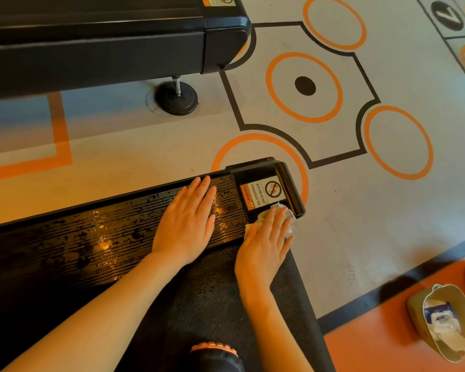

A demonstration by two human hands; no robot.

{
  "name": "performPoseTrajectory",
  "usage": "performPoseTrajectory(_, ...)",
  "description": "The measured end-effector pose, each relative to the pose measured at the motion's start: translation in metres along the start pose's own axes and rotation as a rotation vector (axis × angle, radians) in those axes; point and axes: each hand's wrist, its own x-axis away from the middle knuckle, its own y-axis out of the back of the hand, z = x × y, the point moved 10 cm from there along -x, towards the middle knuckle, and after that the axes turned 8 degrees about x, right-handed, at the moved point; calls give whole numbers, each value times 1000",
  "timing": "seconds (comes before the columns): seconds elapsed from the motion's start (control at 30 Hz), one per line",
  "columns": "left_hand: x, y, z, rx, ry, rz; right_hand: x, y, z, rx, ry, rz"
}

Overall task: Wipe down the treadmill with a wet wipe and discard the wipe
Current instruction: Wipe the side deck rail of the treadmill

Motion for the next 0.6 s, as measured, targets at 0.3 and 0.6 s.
performPoseTrajectory(0.3,0,0,1,-1,2,6,-65,9,37,143,330,114)
performPoseTrajectory(0.6,1,2,-1,-7,-12,2,-85,1,96,101,839,312)
